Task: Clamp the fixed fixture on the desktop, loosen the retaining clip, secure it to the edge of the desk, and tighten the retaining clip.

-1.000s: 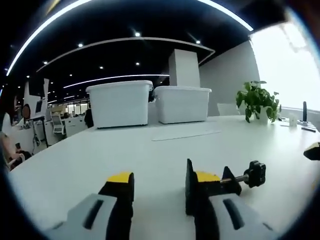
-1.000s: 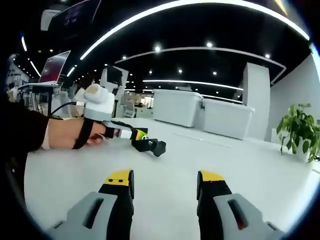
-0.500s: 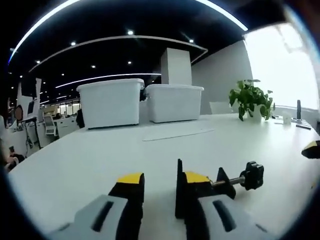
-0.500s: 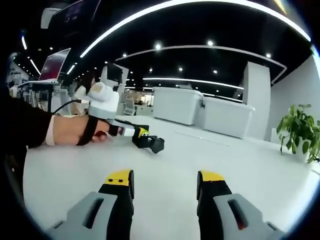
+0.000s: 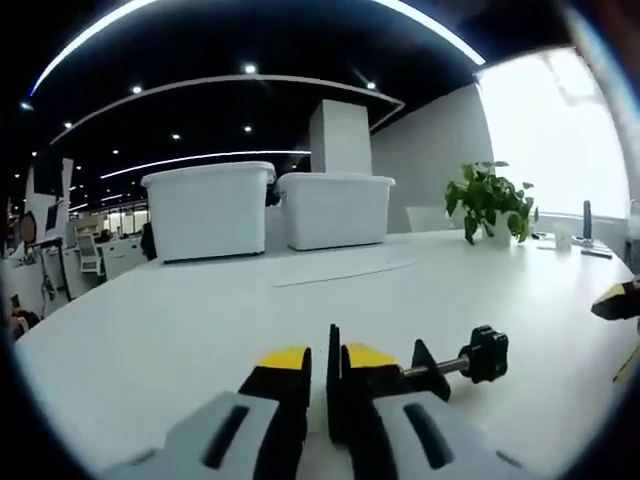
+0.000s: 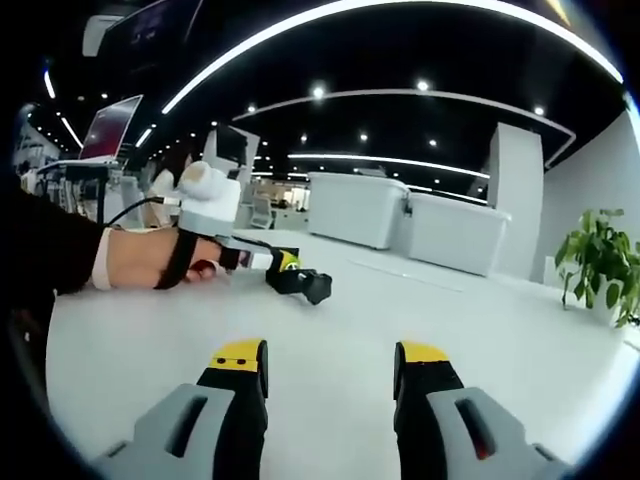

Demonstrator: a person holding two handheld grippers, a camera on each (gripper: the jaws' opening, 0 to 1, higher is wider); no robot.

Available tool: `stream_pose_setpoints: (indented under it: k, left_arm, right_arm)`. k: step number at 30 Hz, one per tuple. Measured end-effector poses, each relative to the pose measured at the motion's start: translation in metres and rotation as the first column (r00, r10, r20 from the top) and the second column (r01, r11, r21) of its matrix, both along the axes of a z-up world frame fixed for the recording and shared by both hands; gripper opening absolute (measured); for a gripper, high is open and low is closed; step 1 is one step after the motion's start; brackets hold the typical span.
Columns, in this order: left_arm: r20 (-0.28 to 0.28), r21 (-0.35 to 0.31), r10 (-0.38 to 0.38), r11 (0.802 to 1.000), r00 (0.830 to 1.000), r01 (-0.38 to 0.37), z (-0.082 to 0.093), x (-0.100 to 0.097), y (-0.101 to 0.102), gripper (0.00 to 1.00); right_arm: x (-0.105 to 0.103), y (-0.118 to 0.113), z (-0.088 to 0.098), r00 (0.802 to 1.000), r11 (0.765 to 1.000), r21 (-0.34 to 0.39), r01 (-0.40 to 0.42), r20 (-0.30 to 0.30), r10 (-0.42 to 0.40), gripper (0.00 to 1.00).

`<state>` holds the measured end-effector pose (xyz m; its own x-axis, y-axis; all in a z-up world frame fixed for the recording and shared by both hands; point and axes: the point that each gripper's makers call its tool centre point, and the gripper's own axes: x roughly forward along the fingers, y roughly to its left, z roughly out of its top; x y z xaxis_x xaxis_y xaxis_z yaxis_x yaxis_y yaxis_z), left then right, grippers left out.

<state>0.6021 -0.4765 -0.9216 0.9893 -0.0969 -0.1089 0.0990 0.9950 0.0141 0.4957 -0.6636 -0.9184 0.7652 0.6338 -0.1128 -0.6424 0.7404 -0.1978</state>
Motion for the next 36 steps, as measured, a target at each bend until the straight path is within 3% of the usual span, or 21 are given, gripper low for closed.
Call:
stream_pose_setpoints:
  k: [17,23,30,36]
  left_arm:
    - [-0.008,-0.007,-0.030,1.000,1.000,0.030,-0.001,-0.003,-0.003,0.04]
    - [-0.007,0.014,-0.070,0.997,0.998,0.070,-0.002,-0.010,-0.004,0.04]
    - [-0.011,-0.007,-0.120,0.993,0.993,0.120,-0.002,-0.014,-0.007,0.04]
    - [-0.012,0.002,-0.150,0.989,0.989,0.150,-0.001,-0.024,-0.012,0.04]
  right_arm:
    - [-0.001,-0.001,0.002,1.000,1.000,0.026,0.000,-0.007,0.001,0.46]
    - [-0.001,-0.001,0.003,1.000,0.999,0.038,-0.005,-0.015,0.006,0.47]
    - [-0.004,0.002,0.000,0.999,0.999,0.034,-0.021,-0.031,0.022,0.48]
    - [0.002,0.002,0.001,0.989,0.988,0.151,-0.034,-0.138,0.055,0.48]
